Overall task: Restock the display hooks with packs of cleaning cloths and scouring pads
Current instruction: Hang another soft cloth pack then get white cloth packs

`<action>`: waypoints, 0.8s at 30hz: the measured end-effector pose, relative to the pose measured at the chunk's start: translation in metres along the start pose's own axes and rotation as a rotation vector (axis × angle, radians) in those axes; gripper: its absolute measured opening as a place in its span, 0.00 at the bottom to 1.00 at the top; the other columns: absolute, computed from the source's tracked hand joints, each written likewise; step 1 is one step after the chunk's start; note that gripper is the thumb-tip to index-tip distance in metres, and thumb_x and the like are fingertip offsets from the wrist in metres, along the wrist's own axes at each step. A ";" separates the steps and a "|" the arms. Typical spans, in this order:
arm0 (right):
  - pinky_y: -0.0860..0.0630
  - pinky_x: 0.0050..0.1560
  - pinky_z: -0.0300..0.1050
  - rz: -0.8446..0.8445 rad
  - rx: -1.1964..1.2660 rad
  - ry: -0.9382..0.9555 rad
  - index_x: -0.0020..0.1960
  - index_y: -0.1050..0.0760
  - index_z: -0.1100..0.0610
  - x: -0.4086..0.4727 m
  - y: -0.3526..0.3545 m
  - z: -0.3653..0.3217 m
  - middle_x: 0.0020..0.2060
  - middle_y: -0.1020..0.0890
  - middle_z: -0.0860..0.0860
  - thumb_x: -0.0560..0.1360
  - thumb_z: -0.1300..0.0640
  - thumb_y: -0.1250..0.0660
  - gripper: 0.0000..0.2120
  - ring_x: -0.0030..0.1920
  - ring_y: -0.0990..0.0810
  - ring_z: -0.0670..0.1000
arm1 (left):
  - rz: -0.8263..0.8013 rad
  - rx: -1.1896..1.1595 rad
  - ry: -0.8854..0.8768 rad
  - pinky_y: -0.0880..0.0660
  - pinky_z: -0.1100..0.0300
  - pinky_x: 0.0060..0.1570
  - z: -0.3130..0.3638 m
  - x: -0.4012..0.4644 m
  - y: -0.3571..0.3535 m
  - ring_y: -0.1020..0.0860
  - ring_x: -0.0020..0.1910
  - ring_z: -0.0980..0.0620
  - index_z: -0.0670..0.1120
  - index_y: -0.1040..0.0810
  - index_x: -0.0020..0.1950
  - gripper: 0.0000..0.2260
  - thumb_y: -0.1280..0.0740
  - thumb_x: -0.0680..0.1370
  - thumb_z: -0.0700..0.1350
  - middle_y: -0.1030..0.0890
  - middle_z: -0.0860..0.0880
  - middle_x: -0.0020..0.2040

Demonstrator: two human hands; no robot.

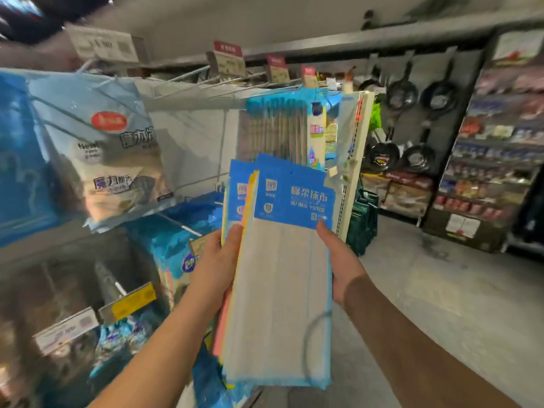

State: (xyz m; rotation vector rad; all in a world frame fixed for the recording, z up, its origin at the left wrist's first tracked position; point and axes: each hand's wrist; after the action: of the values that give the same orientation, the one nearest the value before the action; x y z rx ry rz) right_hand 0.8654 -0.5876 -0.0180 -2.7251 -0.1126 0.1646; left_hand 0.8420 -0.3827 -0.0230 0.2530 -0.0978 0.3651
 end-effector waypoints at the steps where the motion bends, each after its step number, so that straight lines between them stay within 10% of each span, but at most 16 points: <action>1: 0.22 0.60 0.57 0.007 0.026 0.009 0.64 0.21 0.48 0.015 -0.001 -0.009 0.56 0.15 0.51 0.76 0.42 0.32 0.19 0.57 0.17 0.56 | 0.013 -0.015 -0.013 0.34 0.57 0.43 0.005 0.018 -0.005 0.25 0.48 0.58 0.54 0.24 0.64 0.19 0.43 0.82 0.64 0.22 0.60 0.51; 7: 0.19 0.50 0.52 -0.043 0.030 0.102 0.62 0.23 0.47 0.098 0.013 -0.053 0.52 0.14 0.50 0.78 0.46 0.34 0.14 0.51 0.14 0.52 | 0.106 0.057 -0.068 0.32 0.58 0.40 0.027 0.098 -0.033 0.23 0.47 0.59 0.55 0.23 0.53 0.13 0.41 0.81 0.62 0.20 0.58 0.47; 15: 0.24 0.62 0.64 -0.158 -0.077 0.208 0.67 0.25 0.47 0.247 0.070 -0.125 0.59 0.16 0.52 0.76 0.43 0.32 0.20 0.59 0.17 0.57 | 0.296 0.074 -0.100 0.29 0.56 0.38 0.036 0.207 -0.061 0.21 0.43 0.55 0.53 0.23 0.58 0.16 0.39 0.81 0.62 0.18 0.54 0.46; 24: 0.18 0.40 0.43 -0.290 -0.101 0.229 0.66 0.25 0.55 0.413 0.105 -0.187 0.48 0.13 0.51 0.81 0.50 0.39 0.16 0.46 0.14 0.51 | 0.487 0.028 -0.105 0.25 0.52 0.41 0.047 0.290 -0.112 0.20 0.44 0.52 0.56 0.23 0.57 0.16 0.40 0.81 0.64 0.18 0.55 0.47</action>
State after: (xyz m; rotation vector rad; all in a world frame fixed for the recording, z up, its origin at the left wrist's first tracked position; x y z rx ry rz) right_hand 1.3048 -0.7145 0.0696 -2.7646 -0.4571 -0.2414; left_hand 1.1503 -0.3976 0.0373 0.2751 -0.2596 0.8378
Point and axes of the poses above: each hand's wrist, its own x-axis towards the middle knuckle, its own y-axis out of the back of the hand, z = x × y
